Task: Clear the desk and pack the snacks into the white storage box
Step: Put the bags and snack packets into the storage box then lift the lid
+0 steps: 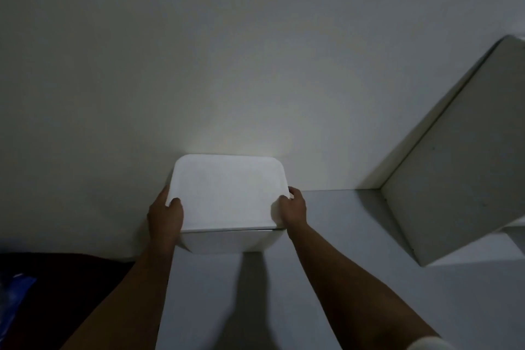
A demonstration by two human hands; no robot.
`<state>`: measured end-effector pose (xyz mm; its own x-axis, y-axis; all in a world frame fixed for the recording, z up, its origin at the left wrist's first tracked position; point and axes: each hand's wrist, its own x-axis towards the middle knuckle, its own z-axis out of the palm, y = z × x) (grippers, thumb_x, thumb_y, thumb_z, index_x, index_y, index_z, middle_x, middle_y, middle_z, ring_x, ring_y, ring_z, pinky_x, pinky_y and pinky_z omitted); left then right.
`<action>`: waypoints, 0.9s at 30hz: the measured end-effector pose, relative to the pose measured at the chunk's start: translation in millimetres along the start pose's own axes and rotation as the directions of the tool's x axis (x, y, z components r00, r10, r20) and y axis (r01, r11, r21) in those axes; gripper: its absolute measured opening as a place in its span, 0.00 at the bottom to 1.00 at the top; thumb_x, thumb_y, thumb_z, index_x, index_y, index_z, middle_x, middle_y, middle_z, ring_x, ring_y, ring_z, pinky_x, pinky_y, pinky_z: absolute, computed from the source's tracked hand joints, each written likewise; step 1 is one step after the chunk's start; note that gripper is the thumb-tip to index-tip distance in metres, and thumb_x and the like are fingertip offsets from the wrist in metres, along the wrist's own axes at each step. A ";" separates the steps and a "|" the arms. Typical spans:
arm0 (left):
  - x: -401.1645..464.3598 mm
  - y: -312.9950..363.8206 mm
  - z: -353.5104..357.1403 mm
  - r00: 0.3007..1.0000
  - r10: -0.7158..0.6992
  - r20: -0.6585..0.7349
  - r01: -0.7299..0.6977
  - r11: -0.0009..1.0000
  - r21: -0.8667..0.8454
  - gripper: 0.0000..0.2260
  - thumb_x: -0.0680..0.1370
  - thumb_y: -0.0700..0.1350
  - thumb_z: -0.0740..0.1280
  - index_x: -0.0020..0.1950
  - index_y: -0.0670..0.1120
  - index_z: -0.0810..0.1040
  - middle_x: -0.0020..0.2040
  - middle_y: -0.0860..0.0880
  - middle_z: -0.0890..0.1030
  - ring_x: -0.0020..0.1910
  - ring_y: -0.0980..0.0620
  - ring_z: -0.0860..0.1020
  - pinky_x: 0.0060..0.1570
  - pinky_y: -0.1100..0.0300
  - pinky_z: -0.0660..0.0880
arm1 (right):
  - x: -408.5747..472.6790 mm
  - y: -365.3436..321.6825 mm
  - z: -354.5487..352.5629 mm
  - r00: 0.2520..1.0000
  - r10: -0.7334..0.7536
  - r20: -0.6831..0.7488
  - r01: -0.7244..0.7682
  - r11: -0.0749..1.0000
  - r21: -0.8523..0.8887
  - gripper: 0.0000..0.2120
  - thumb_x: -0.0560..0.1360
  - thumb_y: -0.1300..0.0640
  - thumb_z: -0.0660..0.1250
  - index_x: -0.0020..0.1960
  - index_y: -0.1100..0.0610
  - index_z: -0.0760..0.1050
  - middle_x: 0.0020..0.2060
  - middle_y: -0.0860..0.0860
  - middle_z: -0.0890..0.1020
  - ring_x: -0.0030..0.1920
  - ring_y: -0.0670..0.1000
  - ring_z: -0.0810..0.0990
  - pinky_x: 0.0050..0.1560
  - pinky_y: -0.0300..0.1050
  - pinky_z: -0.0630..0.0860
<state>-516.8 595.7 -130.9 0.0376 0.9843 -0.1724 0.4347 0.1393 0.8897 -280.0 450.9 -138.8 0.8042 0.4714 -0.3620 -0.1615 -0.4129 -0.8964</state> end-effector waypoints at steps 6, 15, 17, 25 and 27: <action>6.5 -15.9 12.4 1.000 -0.006 0.028 0.005 0.999 0.036 0.25 0.78 0.36 0.58 0.76 0.47 0.72 0.73 0.40 0.74 0.71 0.38 0.73 0.71 0.48 0.69 | 2.7 10.5 -4.2 1.000 -0.014 -0.011 0.013 0.995 -0.099 0.20 0.82 0.61 0.59 0.74 0.55 0.69 0.69 0.58 0.77 0.67 0.61 0.76 0.70 0.61 0.74; 35.4 -8.3 1.8 0.983 0.117 0.142 -0.161 0.920 0.356 0.20 0.84 0.41 0.59 0.77 0.47 0.71 0.70 0.36 0.77 0.66 0.34 0.75 0.67 0.46 0.72 | 11.3 4.9 -10.8 0.998 -0.040 0.056 0.051 0.980 -0.194 0.19 0.82 0.62 0.59 0.73 0.60 0.74 0.67 0.60 0.80 0.66 0.62 0.78 0.69 0.56 0.75; 40.3 -5.7 -0.4 0.980 0.122 0.155 -0.170 0.919 0.357 0.19 0.84 0.42 0.59 0.75 0.47 0.73 0.68 0.38 0.78 0.64 0.34 0.77 0.66 0.45 0.74 | 14.3 3.1 -14.1 0.997 -0.061 0.057 0.072 0.973 -0.221 0.19 0.82 0.62 0.60 0.71 0.60 0.76 0.66 0.60 0.81 0.66 0.61 0.79 0.68 0.52 0.75; 27.0 -12.8 1.9 0.982 0.171 0.085 -0.189 0.930 0.315 0.18 0.82 0.41 0.63 0.72 0.44 0.77 0.65 0.37 0.80 0.63 0.34 0.78 0.64 0.45 0.75 | 16.9 13.2 -4.7 0.993 -0.090 0.076 0.098 0.990 -0.106 0.22 0.82 0.64 0.57 0.74 0.57 0.73 0.69 0.56 0.79 0.69 0.58 0.76 0.74 0.55 0.71; 31.1 -14.5 6.0 0.982 0.166 0.087 -0.186 0.922 0.340 0.19 0.83 0.42 0.62 0.75 0.45 0.74 0.68 0.36 0.78 0.66 0.33 0.76 0.67 0.45 0.73 | 23.5 18.8 -2.2 0.991 -0.105 0.081 0.115 0.985 -0.126 0.22 0.82 0.62 0.57 0.75 0.56 0.72 0.69 0.56 0.79 0.69 0.59 0.76 0.73 0.56 0.71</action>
<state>-516.5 623.7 -151.7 0.1877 0.9805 -0.0586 0.6994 -0.0915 0.7089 -262.8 452.5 -163.6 0.7678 0.5737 -0.2851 0.0056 -0.4511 -0.8925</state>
